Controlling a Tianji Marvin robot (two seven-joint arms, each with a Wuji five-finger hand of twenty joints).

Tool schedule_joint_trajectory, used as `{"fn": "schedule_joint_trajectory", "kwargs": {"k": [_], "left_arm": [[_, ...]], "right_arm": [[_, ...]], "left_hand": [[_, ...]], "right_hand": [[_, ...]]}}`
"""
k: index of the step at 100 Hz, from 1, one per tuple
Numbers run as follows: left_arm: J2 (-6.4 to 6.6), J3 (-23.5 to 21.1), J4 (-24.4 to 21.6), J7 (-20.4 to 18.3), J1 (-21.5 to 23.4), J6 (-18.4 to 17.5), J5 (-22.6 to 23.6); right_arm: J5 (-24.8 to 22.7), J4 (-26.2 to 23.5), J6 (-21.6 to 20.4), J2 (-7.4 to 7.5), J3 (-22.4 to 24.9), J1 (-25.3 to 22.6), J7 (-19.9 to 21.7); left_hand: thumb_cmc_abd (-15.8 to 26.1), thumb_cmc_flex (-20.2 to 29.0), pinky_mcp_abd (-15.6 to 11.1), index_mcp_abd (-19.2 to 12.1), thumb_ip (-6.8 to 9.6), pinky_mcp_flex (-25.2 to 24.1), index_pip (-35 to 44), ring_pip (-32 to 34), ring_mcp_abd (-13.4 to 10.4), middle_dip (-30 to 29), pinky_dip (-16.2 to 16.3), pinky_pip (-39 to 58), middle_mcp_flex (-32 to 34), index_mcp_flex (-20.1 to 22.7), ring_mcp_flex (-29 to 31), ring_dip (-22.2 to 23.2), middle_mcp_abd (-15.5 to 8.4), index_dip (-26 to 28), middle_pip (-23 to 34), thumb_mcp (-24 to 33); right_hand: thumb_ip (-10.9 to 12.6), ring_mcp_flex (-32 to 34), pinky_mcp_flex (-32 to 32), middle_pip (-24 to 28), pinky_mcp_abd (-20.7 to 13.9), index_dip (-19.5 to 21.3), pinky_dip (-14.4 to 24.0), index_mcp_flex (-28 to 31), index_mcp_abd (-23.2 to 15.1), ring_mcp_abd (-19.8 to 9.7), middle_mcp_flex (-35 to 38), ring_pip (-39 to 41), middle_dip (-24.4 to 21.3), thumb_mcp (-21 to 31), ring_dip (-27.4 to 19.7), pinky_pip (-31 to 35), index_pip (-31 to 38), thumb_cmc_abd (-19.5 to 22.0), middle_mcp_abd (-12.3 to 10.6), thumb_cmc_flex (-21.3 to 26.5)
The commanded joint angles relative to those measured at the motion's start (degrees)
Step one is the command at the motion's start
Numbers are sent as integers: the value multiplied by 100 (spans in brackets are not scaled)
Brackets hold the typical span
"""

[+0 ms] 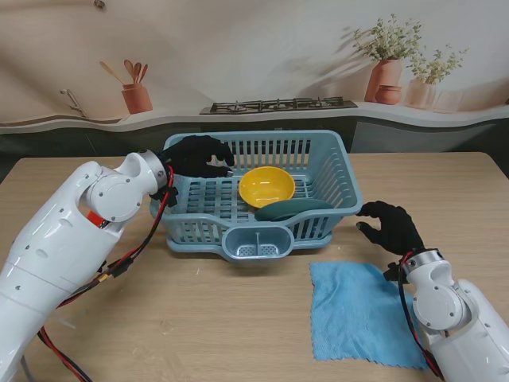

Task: Clear dishes and wipe the table

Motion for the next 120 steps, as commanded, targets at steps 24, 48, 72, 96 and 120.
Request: {"fn": "schedule_joint_trajectory", "kwargs": {"k": [24, 48, 72, 96, 120], "left_arm": [[123, -800, -362, 439, 705, -445, 501], [79, -1406, -459, 1156, 1232, -888, 979], [39, -1886, -461, 1891, 1676, -1252, 1496], [3, -2171, -335, 2544, 2005, -1416, 1886], [-22, -2384, -223, 3130, 2293, -1510, 2213]], "right_arm": [[-18, -70, 43, 9, -45, -26, 139], [-10, -103, 92, 12, -70, -41, 171], [2, -128, 122, 14, -86, -51, 199], [11, -155, 153, 16, -101, -59, 221], [13, -173, 186, 18, -115, -69, 240]], "left_hand": [[26, 891, 136, -62, -35, 25, 282, 63, 92, 154, 224, 190, 36, 19, 85, 70, -127, -1, 90, -586], [51, 1605, -11, -128, 16, -85, 418, -60, -77, 150, 198, 140, -109, -178, -12, 2, -207, -53, 65, -931], [206, 1908, -217, -211, 54, -423, 190, -594, -393, 28, -17, -157, -434, -363, -376, -308, -377, -119, -192, -1074], [511, 2560, -746, -297, 170, -761, 147, -1000, -706, -63, -627, -873, -866, -507, -764, -612, -489, -82, -341, -1695], [682, 2909, -1002, -334, 247, -913, 193, -1055, -823, -71, -816, -1100, -1039, -571, -924, -696, -540, -59, -345, -2054]], "right_hand": [[214, -151, -68, -43, -142, 37, 102, 42, -92, -158, -115, -78, -29, -5, -62, -61, -22, -41, -92, -161], [212, -148, -72, -44, -138, 37, 100, 42, -84, -162, -119, -78, -28, -9, -63, -63, -22, -40, -97, -166], [214, -149, -72, -44, -140, 37, 99, 45, -89, -161, -111, -79, -29, -4, -63, -65, -20, -44, -92, -168], [213, -152, -75, -46, -143, 36, 99, 44, -89, -157, -115, -81, -29, -9, -63, -66, -22, -38, -95, -174], [213, -150, -76, -44, -142, 36, 100, 45, -93, -154, -111, -79, -27, -13, -61, -66, -21, -34, -93, -184]]}}
